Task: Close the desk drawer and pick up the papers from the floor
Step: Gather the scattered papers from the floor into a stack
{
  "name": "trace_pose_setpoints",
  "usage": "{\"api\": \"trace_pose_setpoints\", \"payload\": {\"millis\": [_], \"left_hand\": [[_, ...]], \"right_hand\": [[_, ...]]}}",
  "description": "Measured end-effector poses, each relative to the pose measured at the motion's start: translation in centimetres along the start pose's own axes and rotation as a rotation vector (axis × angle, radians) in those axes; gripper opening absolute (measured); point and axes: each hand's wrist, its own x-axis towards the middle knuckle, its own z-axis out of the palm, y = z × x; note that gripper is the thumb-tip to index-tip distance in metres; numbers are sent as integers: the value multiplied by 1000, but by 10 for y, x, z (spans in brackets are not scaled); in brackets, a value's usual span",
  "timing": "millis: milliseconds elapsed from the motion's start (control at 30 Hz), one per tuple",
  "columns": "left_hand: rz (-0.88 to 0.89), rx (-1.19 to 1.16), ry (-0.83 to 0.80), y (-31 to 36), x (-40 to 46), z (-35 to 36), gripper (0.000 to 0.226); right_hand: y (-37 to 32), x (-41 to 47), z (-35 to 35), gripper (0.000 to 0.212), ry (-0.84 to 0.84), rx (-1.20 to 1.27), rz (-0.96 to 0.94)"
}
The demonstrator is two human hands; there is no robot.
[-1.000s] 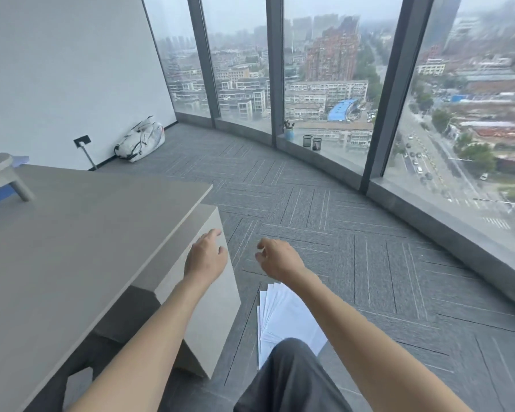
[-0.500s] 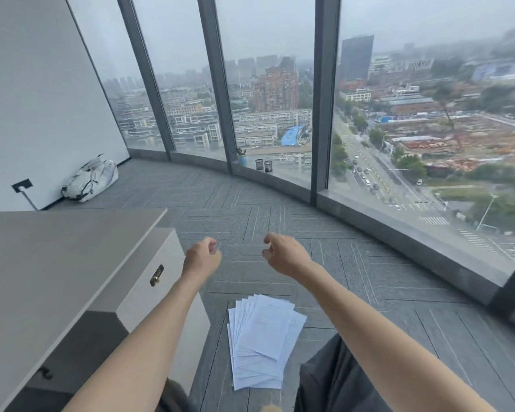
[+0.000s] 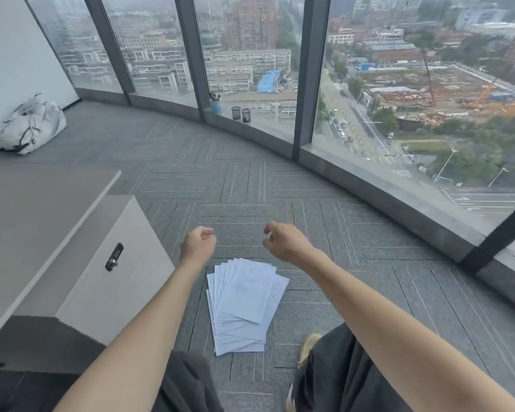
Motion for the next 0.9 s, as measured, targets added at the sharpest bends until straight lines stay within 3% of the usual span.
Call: {"api": "trace_pose_setpoints", "payload": {"millis": [433, 700, 900], "left_hand": [[-317, -73, -34, -110, 119, 75, 31], [-470, 5, -94, -219, 186, 120, 29], [-565, 54, -99, -285, 220, 160, 39]], "right_hand": [[52, 129, 139, 36, -166, 188, 189], [110, 192, 233, 32, -296, 247, 300], [165, 220, 304, 30, -368, 256, 409]]}}
